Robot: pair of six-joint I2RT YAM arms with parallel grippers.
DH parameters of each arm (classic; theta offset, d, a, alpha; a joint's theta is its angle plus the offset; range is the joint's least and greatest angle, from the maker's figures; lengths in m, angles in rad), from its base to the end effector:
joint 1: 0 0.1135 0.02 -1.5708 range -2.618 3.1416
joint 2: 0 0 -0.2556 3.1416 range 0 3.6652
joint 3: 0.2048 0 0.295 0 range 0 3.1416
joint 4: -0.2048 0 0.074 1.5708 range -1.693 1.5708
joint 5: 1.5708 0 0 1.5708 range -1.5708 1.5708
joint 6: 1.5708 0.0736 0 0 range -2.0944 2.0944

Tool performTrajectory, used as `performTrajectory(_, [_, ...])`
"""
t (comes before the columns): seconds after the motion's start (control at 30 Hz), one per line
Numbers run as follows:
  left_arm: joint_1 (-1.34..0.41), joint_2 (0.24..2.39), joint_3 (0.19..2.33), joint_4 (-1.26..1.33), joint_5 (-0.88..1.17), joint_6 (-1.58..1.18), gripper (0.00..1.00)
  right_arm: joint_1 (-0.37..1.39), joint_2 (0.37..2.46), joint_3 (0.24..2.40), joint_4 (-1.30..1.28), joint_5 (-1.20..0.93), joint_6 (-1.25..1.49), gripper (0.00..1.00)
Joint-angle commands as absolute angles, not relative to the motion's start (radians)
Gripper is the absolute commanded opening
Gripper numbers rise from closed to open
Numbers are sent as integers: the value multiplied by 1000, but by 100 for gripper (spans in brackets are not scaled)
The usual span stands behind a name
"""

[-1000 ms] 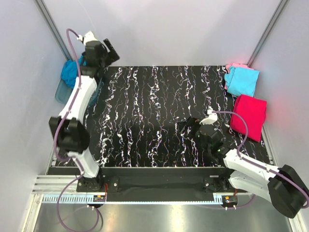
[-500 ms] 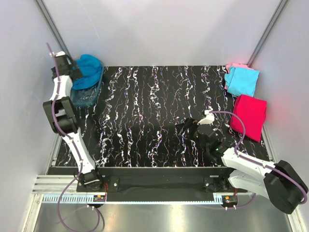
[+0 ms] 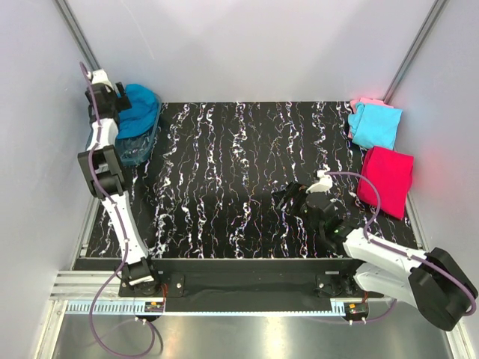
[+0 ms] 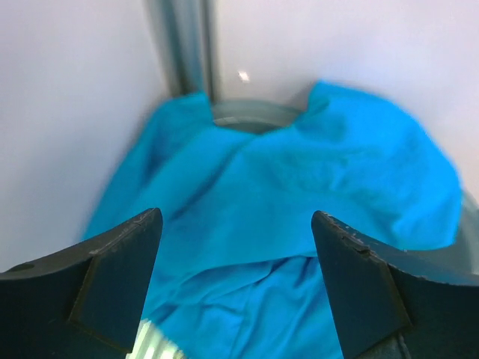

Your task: Fold and stack the t-shirts

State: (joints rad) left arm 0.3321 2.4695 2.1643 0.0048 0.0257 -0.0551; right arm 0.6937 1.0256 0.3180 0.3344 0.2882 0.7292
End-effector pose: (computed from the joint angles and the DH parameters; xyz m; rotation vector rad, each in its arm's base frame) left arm 0.6193 0.2116 0.1994 -0.3432 1.8428 0.1669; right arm 0.2291 0.1633 0.1372 0.2308 1.9732 0.6635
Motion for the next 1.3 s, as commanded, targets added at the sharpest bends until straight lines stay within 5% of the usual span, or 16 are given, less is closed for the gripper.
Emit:
performTrajectory(0.0, [342, 2555, 2250, 89, 49, -89, 88, 698, 1014, 328, 376, 334, 716, 99])
performTrajectory(0.27, [376, 2602, 2329, 100, 110, -176, 86, 698, 898, 269, 400, 370, 718, 98])
performTrajectory(0.4, [382, 2602, 2324, 117, 115, -190, 47, 698, 844, 247, 416, 373, 713, 98])
performTrajectory(0.43, [382, 2599, 2316, 120, 115, -198, 3, 698, 844, 244, 422, 374, 713, 98])
performTrajectory(0.47, [382, 2599, 2312, 118, 114, -204, 0, 698, 847, 245, 423, 373, 713, 98])
performTrajectory(0.83, [322, 2370, 2117, 74, 244, -250, 0, 698, 844, 258, 396, 380, 721, 98])
performTrajectory(0.87, [313, 2352, 2103, 63, 239, -235, 6, 698, 838, 256, 393, 380, 719, 98])
performTrajectory(1.0, [290, 2327, 2091, 2, 204, -161, 86, 698, 786, 247, 382, 374, 723, 98])
performTrajectory(1.27, [301, 2471, 2276, -169, 69, -132, 86, 698, 730, 225, 376, 393, 713, 98])
